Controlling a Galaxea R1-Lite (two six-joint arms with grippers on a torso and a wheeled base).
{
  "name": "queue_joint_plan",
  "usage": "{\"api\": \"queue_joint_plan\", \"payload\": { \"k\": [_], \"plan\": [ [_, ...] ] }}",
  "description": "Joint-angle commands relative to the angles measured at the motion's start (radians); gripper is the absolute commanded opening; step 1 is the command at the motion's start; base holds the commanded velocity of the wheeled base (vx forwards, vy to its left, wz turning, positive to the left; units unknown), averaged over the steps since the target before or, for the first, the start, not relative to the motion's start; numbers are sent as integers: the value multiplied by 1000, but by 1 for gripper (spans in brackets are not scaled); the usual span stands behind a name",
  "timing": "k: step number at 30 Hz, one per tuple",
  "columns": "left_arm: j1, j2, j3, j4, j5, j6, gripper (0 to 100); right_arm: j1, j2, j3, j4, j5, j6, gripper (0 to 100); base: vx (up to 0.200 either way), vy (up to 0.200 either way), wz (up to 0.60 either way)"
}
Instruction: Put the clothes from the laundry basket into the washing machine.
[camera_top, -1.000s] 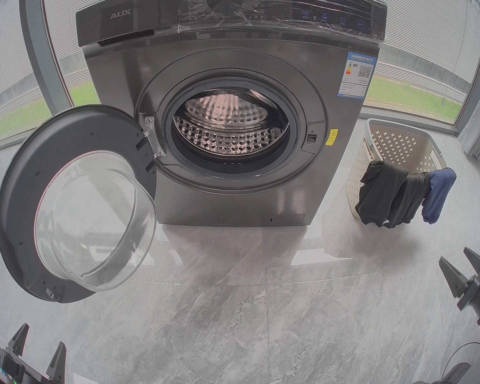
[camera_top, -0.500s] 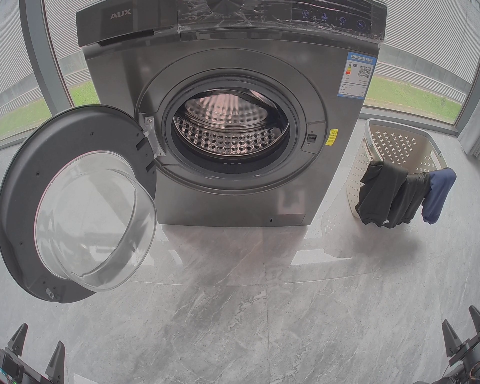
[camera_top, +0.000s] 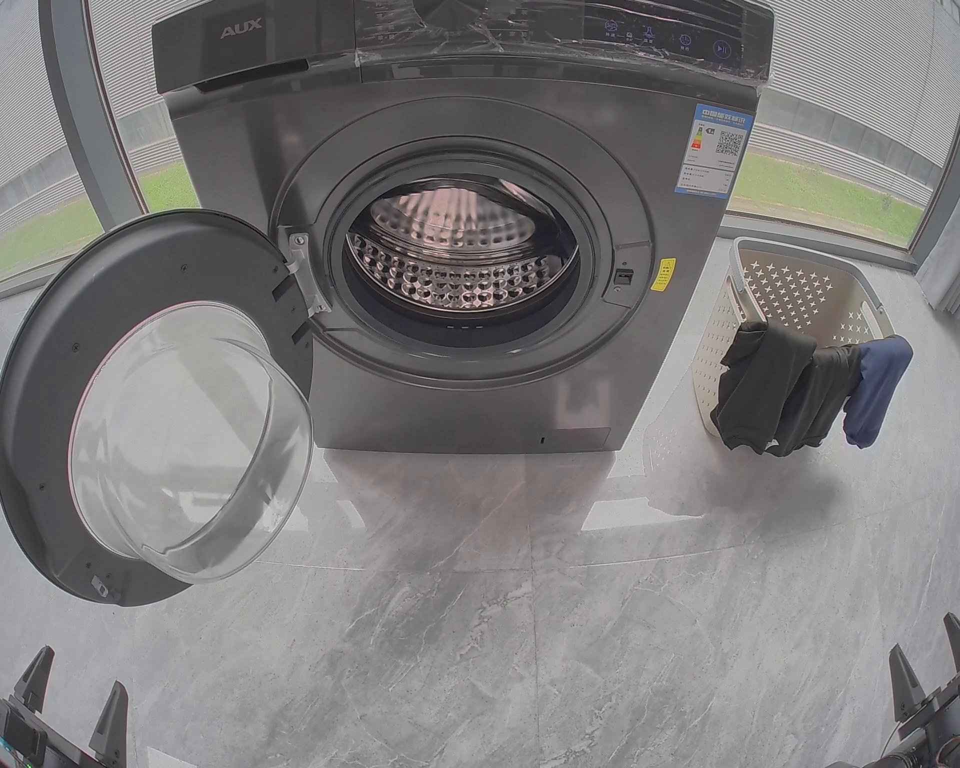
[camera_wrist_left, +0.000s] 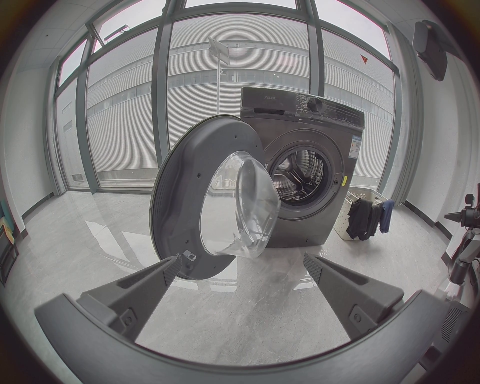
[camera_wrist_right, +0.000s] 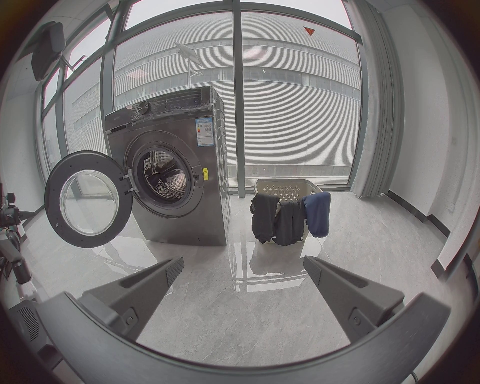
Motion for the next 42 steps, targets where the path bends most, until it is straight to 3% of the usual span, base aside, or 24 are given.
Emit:
{"api": "queue_joint_plan", "payload": {
  "k": [1,7,11,18,42],
  "plan": [
    [0,-9,15,0,2,-3,100,-1,-11,18,1,-8,5,100,0,0,0],
    [0,-9,13,0,1,3,100,7,-11,13,8,9,-15,100,0,0,0],
    [-2,-9,13,0,1,4,100,4,-17,18,-2,58,-38,100,0,0,0],
    [-5,-4,13,0,1,4,100,4,-17,18,-4,58,-36,100,0,0,0],
    [-2,-9,15,0,1,-3,100,4,-18,18,-4,58,-36,100,0,-200,0]
  ]
}}
